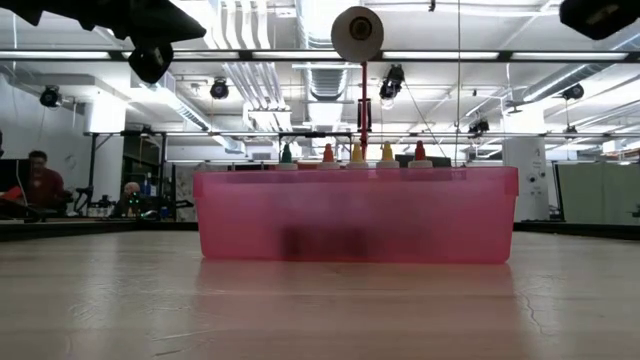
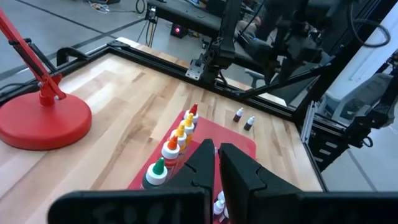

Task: Pick & Place food coloring
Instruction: Put the small red food coloring bottle into the red bin

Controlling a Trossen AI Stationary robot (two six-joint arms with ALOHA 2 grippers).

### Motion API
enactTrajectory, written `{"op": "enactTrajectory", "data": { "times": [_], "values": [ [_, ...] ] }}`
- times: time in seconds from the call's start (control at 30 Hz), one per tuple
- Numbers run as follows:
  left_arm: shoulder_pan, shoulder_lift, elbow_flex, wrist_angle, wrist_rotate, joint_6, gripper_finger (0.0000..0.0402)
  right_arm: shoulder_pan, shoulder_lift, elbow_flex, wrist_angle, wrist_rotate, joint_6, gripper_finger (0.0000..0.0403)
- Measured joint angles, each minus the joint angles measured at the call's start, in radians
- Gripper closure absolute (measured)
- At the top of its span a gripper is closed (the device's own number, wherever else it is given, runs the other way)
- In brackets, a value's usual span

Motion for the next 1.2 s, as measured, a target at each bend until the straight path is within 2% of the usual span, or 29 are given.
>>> {"op": "enactTrajectory", "data": {
  "times": [0.27,0.63,0.83,1.03,1.2],
  "values": [
    [0.0,0.003,0.0,0.0,0.0,-0.017,0.0402,0.069,-0.02,-0.168,0.152,0.009,0.054,0.0203],
    [0.0,0.003,0.0,0.0,0.0,-0.017,0.0402,0.074,-0.035,-0.356,0.252,0.036,-0.005,0.0191],
    [0.0,0.003,0.0,0.0,0.0,-0.017,0.0402,0.074,-0.042,-0.403,0.279,0.04,-0.015,0.0191],
    [0.0,0.003,0.0,0.0,0.0,-0.017,0.0402,0.074,-0.043,-0.431,0.29,0.088,-0.019,0.0191],
    [0.0,0.003,0.0,0.0,-0.005,-0.017,0.0402,0.074,-0.043,-0.478,0.361,0.088,-0.001,0.0191]
  ]
}}
